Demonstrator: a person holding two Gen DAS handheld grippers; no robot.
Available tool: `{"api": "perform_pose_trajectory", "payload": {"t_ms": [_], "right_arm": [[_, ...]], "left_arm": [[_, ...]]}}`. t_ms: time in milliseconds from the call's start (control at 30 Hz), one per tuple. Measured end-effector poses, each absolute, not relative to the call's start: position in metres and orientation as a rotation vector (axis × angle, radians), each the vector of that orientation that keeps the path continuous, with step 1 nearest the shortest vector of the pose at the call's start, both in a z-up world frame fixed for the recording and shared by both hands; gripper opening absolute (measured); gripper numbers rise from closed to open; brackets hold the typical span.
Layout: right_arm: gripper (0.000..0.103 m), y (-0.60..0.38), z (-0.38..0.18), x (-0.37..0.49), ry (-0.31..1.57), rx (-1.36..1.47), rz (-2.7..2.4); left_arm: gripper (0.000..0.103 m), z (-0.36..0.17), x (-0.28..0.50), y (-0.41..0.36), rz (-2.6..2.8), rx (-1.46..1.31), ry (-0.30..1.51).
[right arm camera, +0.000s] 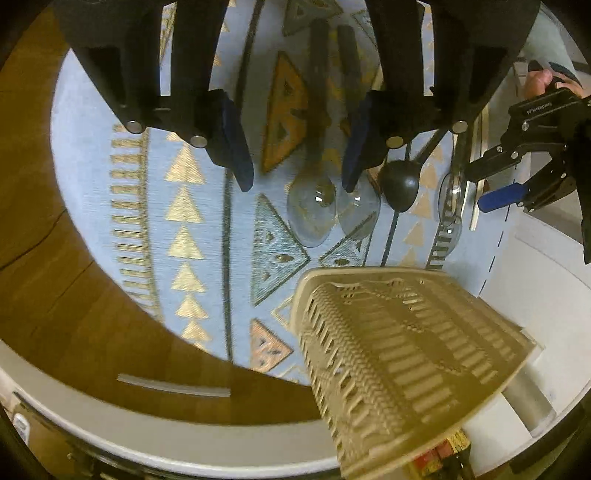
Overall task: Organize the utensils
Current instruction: 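Grasp a clear plastic spoon with the right tool while the left tool grasps another clear spoon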
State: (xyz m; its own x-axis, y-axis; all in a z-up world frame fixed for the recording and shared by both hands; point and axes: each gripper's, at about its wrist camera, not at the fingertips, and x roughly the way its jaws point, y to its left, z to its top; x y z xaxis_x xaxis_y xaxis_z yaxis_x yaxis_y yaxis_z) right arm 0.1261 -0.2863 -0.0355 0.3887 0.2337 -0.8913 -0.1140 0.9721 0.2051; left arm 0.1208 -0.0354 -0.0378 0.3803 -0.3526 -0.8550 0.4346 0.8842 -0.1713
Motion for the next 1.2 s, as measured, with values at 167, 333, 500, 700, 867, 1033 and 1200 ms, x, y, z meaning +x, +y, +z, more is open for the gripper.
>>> {"api": "perform_pose_trajectory", "payload": {"t_ms": [167,333,500,700,867,1033,1200], "right_arm": [[0.046,-0.278,-0.042,0.136,1.174,0.076,0.213],[0.046,-0.269,-0.049,0.134,1.186,0.043,0.218],[0.046,-0.263,-0.050,0.130,1.188,0.037,0.218],[0.046,-0.266,-0.048,0.138,1.210,0.046,0.221],[0.046,-0.261,-0.050,0.156,1.252,0.042,0.224],[0.046,-0.250,-0.049,0.169,1.258,-0.017,0.202],[0.030,-0.233,-0.050,0.167,1.241,-0.124,0.169]], "left_arm": [[0.049,-0.039,0.122,-0.041,-0.513,0.153,1.076],[0.048,-0.044,0.121,-0.056,-0.517,0.236,1.072],[0.048,-0.046,0.129,-0.069,-0.494,0.283,1.057],[0.047,-0.048,0.145,-0.086,-0.476,0.290,1.082],[0.036,-0.058,0.148,-0.087,-0.459,0.298,1.101],[0.032,-0.058,0.153,-0.101,-0.424,0.327,1.097],[0.031,-0.053,0.155,-0.099,-0.420,0.262,1.067]]}}
